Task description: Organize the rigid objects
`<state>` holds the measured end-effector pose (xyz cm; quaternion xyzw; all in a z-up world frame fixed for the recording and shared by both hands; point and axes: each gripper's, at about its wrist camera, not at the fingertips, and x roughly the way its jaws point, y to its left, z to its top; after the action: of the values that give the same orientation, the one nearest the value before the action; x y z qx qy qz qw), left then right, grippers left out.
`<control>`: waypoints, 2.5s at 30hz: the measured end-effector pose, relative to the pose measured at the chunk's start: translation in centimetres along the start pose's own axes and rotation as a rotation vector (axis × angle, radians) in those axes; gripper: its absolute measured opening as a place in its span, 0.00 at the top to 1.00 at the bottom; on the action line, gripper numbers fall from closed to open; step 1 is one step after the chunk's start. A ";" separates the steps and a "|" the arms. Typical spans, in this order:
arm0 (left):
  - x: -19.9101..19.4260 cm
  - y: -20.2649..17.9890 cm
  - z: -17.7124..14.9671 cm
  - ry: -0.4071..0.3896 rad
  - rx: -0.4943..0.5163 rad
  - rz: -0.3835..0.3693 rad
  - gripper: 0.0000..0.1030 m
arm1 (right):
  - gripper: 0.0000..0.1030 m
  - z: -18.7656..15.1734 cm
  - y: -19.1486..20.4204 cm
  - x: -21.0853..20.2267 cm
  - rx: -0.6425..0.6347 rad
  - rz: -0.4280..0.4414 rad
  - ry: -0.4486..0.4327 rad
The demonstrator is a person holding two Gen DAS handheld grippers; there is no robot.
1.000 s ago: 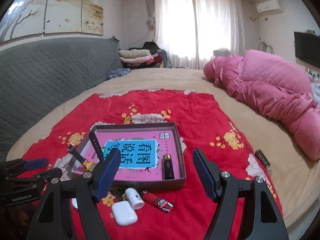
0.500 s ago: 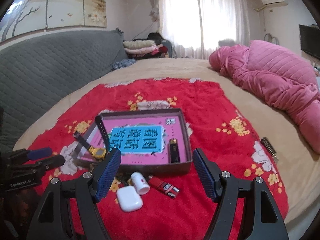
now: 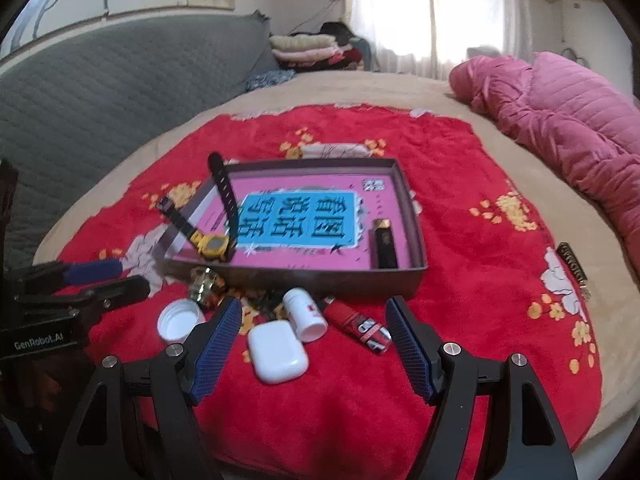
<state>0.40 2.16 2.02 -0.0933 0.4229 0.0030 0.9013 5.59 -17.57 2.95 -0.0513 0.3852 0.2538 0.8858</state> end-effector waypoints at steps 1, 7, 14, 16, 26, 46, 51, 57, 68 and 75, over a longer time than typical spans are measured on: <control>0.1 0.0 0.0 0.004 0.000 -0.001 0.43 | 0.27 -0.1 0.2 0.2 -0.006 0.007 0.010; 0.3 -0.1 -0.2 0.019 0.001 -0.003 0.43 | 0.27 -0.5 0.6 0.7 -0.020 0.017 0.035; 1.0 0.1 -0.5 0.044 -0.006 -0.006 0.43 | 0.27 -0.9 0.9 1.5 -0.026 0.029 0.070; 1.2 0.1 -0.6 0.055 -0.008 -0.007 0.43 | 0.27 -1.0 1.0 1.7 -0.030 0.032 0.078; 2.8 -0.1 -1.6 0.119 0.005 -0.014 0.43 | 0.27 -2.0 1.3 3.7 -0.038 0.071 0.156; 6.4 0.7 -2.6 0.208 -0.013 0.001 0.43 | 0.27 -3.2 0.2 7.5 0.021 0.125 0.270; 7.0 1.0 -2.6 0.211 -0.022 -0.012 0.43 | 0.27 -3.2 -0.4 8.4 0.040 0.140 0.274; 7.4 1.3 -2.4 0.211 -0.037 -0.025 0.43 | 0.27 -3.1 0.2 9.0 0.015 0.159 0.270; 7.7 1.4 -2.2 0.218 -0.035 -0.016 0.43 | 0.41 -3.1 1.5 8.9 -0.040 0.208 0.250; 7.6 1.9 -2.3 0.228 -0.052 -0.016 0.43 | 0.51 -3.1 1.4 8.7 -0.028 0.230 0.246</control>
<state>3.39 3.08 -5.49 -0.1196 0.5218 -0.0039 0.8446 7.89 -13.65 -5.25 -0.0501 0.4906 0.3506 0.7962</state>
